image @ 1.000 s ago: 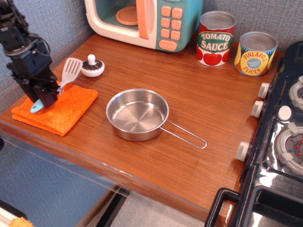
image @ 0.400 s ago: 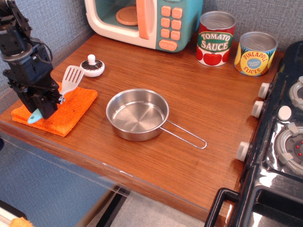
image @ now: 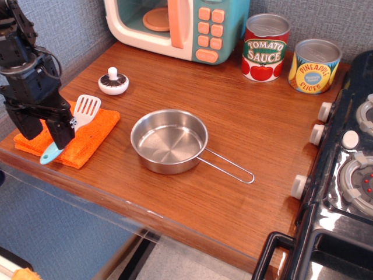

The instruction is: Put the spatula right on top of the napkin.

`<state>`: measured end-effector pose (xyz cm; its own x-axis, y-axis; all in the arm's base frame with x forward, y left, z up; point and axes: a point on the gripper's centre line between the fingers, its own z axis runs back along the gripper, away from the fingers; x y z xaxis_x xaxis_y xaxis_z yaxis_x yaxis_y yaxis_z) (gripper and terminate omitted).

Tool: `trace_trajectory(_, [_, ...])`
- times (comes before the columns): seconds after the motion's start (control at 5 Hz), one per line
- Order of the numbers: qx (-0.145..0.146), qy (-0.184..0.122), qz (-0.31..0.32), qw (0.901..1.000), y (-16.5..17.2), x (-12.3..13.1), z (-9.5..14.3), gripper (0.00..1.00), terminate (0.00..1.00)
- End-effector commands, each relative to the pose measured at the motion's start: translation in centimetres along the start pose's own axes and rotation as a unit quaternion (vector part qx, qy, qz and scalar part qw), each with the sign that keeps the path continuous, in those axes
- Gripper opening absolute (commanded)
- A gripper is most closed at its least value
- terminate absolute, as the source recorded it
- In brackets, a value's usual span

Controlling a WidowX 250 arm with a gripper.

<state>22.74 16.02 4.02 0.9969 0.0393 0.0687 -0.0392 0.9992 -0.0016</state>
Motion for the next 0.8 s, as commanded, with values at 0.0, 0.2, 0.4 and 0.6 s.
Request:
trace_trajectory(0.0, [0.014, -0.06, -0.042, 0.9972, -2.54, 1.78, 5.57, 1.0, 0.0])
trace_trajectory(0.2, [0.005, -0.053, -0.04, 0.9978, -3.0, 2.07, 5.55, 1.0, 0.0])
trace_trajectory(0.4, [0.006, -0.038, -0.028, 0.9989, -2.97, 2.2, 4.77, 1.0, 0.0])
trace_trajectory(0.6, [0.006, -0.038, -0.028, 0.9989, -2.97, 2.2, 4.77, 1.0, 0.0])
